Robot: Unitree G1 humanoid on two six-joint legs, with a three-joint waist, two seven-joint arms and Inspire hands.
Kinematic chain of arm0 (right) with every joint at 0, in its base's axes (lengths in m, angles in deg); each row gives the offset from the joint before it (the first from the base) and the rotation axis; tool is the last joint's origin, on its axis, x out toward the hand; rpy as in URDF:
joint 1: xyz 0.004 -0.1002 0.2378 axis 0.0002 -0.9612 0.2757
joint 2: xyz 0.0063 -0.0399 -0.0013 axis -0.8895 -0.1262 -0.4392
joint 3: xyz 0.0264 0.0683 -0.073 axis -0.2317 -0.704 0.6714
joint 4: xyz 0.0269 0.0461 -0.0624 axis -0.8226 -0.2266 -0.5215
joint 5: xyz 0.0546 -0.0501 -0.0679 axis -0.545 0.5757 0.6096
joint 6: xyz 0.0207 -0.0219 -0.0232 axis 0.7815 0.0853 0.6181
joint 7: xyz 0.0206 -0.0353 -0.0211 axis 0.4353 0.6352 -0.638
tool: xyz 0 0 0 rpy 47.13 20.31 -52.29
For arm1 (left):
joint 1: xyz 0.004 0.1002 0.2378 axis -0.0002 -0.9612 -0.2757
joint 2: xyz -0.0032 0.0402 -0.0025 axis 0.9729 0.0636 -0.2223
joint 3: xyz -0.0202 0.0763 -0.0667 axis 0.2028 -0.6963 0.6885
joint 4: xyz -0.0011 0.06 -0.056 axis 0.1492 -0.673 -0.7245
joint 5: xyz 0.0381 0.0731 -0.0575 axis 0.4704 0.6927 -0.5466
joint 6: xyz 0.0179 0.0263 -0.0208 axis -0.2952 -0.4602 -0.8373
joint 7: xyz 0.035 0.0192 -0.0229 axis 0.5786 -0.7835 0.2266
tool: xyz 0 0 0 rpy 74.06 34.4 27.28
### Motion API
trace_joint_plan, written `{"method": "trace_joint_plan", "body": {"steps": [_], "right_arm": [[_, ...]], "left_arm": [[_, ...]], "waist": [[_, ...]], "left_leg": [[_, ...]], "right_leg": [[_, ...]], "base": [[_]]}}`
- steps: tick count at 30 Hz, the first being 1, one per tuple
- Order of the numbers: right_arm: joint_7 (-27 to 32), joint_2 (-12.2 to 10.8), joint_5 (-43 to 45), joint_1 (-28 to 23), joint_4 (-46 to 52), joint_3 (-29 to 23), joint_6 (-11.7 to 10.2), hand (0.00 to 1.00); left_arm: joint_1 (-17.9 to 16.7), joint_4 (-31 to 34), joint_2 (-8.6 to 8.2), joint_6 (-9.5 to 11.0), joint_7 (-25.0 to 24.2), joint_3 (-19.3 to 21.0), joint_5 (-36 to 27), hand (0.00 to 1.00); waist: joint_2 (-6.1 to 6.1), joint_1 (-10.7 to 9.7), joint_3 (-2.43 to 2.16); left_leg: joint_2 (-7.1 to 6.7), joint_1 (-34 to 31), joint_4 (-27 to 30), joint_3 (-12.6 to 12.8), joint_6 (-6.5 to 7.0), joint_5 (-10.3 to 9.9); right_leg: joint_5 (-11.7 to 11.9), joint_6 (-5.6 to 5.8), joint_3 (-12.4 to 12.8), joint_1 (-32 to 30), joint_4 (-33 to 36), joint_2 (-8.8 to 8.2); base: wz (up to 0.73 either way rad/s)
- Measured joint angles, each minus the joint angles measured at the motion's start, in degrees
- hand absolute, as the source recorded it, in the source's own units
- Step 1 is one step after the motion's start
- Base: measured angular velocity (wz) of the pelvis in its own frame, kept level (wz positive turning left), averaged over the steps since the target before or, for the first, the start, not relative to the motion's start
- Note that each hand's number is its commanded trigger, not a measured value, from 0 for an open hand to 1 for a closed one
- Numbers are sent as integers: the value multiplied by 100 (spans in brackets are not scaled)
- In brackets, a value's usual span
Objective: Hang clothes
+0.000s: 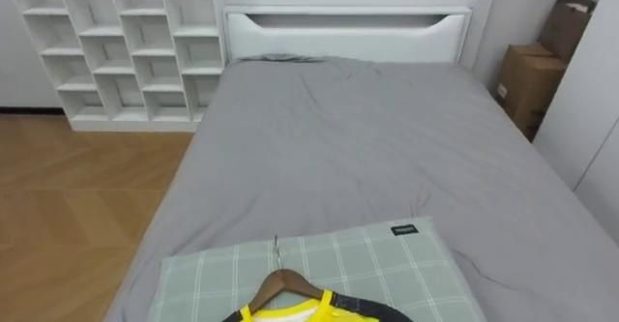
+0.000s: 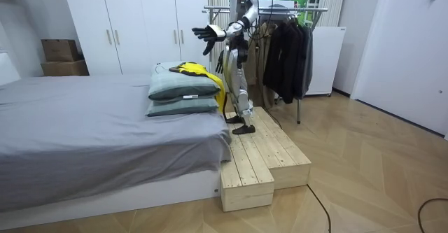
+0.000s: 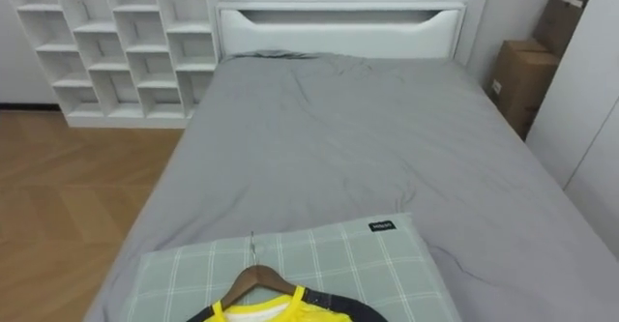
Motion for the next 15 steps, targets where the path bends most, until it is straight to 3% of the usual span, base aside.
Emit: {"method": "trace_joint_plan", "body": {"steps": [4,13,15], "right_arm": [[30,34,6,-13,7,-1,-8,0],[-64,138,21,-26,-106,-115,-67,0],[-67,180,20,-41,-106,-137,-68,0]], "left_arm": [[49,780,308,-8,-34,-308,328,0],[268,1198,327,-9,-309,-603,831,0],[271,1199,326,-9,-344,-635,851,0]], "waist": [[14,-117,-2],[141,-364,-8],[177,-405,15]], "left_leg": [[-7,-10,0,0,1,0],[-7,10,-18,52,3,1],[2,24,-19,107,3,1]], "right_leg": [[1,0,2,-7,-9,-9],[-2,5,62,-34,-10,-13],[-3,5,107,-37,-7,-7]], "base": [[0],[-3],[-12]]}}
